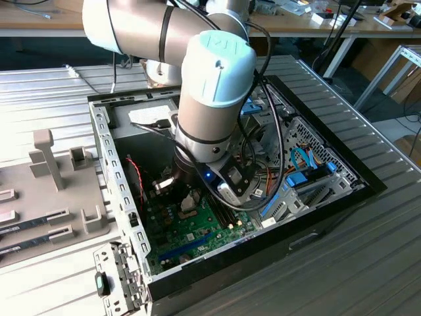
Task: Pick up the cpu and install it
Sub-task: 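Place the cpu into insertion slot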
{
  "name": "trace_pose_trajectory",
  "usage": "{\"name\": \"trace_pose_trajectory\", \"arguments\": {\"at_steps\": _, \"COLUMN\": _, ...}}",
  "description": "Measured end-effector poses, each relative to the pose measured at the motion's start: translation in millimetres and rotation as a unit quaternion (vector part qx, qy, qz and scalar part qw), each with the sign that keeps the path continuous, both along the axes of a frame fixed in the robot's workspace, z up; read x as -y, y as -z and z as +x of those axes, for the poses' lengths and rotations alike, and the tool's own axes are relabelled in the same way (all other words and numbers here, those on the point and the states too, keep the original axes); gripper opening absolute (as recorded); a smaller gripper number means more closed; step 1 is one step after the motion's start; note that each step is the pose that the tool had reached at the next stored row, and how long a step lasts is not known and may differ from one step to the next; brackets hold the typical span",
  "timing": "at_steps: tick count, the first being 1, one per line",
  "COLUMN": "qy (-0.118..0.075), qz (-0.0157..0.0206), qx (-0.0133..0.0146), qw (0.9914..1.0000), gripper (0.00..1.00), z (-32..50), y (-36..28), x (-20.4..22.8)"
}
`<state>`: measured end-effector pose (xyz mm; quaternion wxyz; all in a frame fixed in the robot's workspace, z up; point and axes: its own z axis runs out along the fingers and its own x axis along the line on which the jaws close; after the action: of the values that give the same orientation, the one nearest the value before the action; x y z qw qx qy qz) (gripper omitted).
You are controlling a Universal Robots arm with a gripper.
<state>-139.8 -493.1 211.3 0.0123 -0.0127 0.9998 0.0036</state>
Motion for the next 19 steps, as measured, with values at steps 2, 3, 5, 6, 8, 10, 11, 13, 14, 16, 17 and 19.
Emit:
{"name": "trace_pose_trajectory", "arguments": {"at_steps": 2, "qy": 0.000, "qz": -0.0001, "qx": 0.0000, "qw": 1.00000, "gripper": 0.47, "z": 0.0, "y": 2.0, "x": 0.1}}
{"name": "trace_pose_trajectory", "arguments": {"at_steps": 3, "qy": 0.000, "qz": -0.0001, "qx": 0.0000, "qw": 1.00000, "gripper": 0.47, "z": 0.0, "y": 3.7, "x": 0.3}}
{"name": "trace_pose_trajectory", "arguments": {"at_steps": 5, "qy": 0.000, "qz": -0.0001, "qx": 0.0000, "qw": 1.00000, "gripper": 0.47, "z": 0.1, "y": 5.3, "x": 2.1}}
{"name": "trace_pose_trajectory", "arguments": {"at_steps": 6, "qy": 0.000, "qz": -0.0002, "qx": -0.0001, "qw": 1.00000, "gripper": 0.47, "z": 0.0, "y": 5.7, "x": 3.0}}
{"name": "trace_pose_trajectory", "arguments": {"at_steps": 8, "qy": 0.000, "qz": -0.0001, "qx": 0.0000, "qw": 1.00000, "gripper": 0.47, "z": 0.0, "y": 7.0, "x": 4.1}}
{"name": "trace_pose_trajectory", "arguments": {"at_steps": 10, "qy": 0.000, "qz": -0.0004, "qx": 0.0000, "qw": 1.00000, "gripper": 0.47, "z": 0.0, "y": 8.1, "x": 4.7}}
{"name": "trace_pose_trajectory", "arguments": {"at_steps": 11, "qy": 0.001, "qz": -0.0008, "qx": -0.0001, "qw": 1.00000, "gripper": 0.47, "z": 0.0, "y": 9.3, "x": 5.1}}
{"name": "trace_pose_trajectory", "arguments": {"at_steps": 13, "qy": 0.004, "qz": -0.0012, "qx": -0.0001, "qw": 0.99999, "gripper": 0.47, "z": 0.0, "y": 10.4, "x": 5.8}}
{"name": "trace_pose_trajectory", "arguments": {"at_steps": 14, "qy": 0.005, "qz": -0.0015, "qx": -0.0001, "qw": 0.99999, "gripper": 0.47, "z": 0.0, "y": 10.8, "x": 6.2}}
{"name": "trace_pose_trajectory", "arguments": {"at_steps": 16, "qy": 0.005, "qz": -0.0018, "qx": -0.0001, "qw": 0.99998, "gripper": 0.47, "z": 0.0, "y": 11.6, "x": 6.9}}
{"name": "trace_pose_trajectory", "arguments": {"at_steps": 17, "qy": 0.006, "qz": -0.0017, "qx": -0.0001, "qw": 0.99998, "gripper": 0.47, "z": 0.0, "y": 12.1, "x": 7.1}}
{"name": "trace_pose_trajectory", "arguments": {"at_steps": 19, "qy": 0.007, "qz": -0.0017, "qx": -0.0002, "qw": 0.99998, "gripper": 0.47, "z": 0.0, "y": 12.9, "x": 7.3}}
